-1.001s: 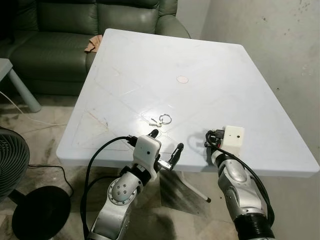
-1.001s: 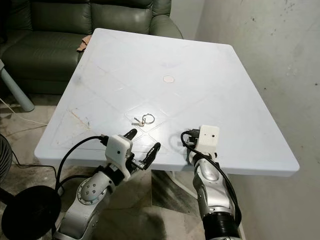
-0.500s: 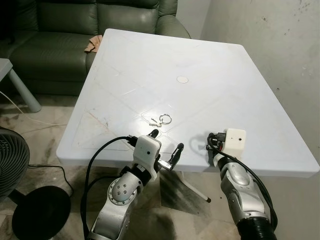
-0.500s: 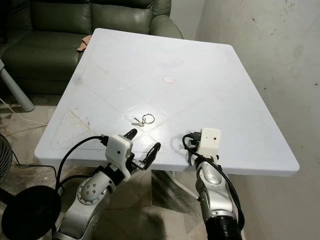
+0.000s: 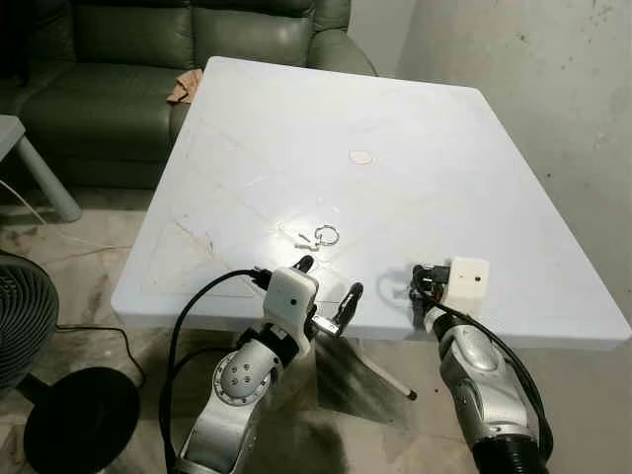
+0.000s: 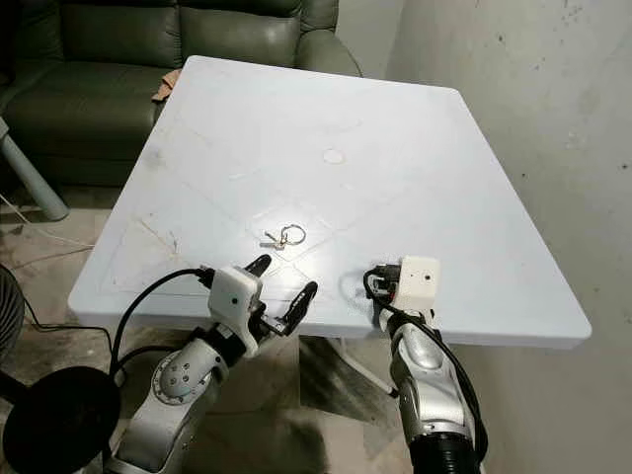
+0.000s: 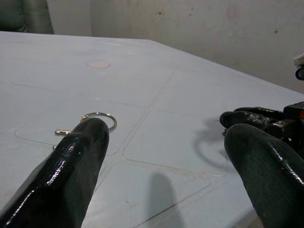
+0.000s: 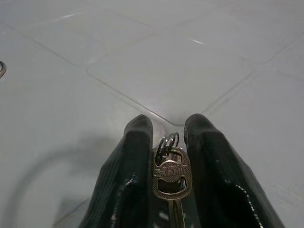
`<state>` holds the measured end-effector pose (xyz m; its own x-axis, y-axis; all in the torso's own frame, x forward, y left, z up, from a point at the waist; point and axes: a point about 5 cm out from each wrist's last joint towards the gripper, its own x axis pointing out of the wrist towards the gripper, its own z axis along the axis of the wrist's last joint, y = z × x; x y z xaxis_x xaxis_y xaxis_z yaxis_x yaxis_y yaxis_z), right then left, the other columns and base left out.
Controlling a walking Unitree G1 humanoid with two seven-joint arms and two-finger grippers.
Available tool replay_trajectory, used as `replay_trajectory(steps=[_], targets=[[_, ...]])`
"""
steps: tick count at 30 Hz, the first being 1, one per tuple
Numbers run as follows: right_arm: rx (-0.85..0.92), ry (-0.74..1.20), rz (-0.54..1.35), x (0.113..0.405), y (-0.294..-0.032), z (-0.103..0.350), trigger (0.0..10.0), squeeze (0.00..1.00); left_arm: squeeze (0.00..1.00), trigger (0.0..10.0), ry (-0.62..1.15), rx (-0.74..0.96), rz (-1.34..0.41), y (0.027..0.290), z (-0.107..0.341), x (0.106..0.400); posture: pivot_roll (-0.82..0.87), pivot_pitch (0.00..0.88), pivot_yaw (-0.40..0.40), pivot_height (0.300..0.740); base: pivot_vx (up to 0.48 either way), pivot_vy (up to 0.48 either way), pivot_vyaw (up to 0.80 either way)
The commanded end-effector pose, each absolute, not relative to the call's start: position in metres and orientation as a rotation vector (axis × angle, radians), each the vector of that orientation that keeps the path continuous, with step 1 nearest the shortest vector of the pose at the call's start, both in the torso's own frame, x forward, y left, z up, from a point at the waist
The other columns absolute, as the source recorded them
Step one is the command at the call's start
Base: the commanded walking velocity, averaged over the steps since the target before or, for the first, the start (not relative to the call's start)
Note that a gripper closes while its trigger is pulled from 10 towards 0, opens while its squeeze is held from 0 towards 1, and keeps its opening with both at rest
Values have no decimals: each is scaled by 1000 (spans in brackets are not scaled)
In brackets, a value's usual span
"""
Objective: Hang keys on a hook
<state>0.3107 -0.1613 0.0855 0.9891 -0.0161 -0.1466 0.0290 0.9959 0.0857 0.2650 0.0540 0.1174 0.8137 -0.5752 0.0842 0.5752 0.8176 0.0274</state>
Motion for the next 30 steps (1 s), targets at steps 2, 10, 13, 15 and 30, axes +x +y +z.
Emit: replay_trajectory(steps=[2, 10, 13, 15, 30], targets=[[82, 133, -58, 309, -167, 89, 0, 0, 0, 10000, -98, -4, -633, 49, 119, 264, 10, 129, -107, 740, 0, 0, 0], [88, 111, -90, 312, -169, 93, 0, 0, 0, 10000, -99, -6, -633, 48, 120, 264, 10, 127, -107, 740, 0, 0, 0], [102, 113, -89, 313, -168, 94, 0, 0, 0, 10000, -100, -7, -632, 48, 120, 264, 10, 127, -107, 740, 0, 0, 0], [106, 116, -89, 313, -168, 93, 0, 0, 0, 10000, -100, -6, -631, 48, 120, 265, 11, 126, -107, 740, 0, 0, 0], [115, 72, -102, 316, -168, 103, 0, 0, 0, 10000, -103, -8, -618, 48, 121, 267, 12, 125, -110, 740, 0, 0, 0]])
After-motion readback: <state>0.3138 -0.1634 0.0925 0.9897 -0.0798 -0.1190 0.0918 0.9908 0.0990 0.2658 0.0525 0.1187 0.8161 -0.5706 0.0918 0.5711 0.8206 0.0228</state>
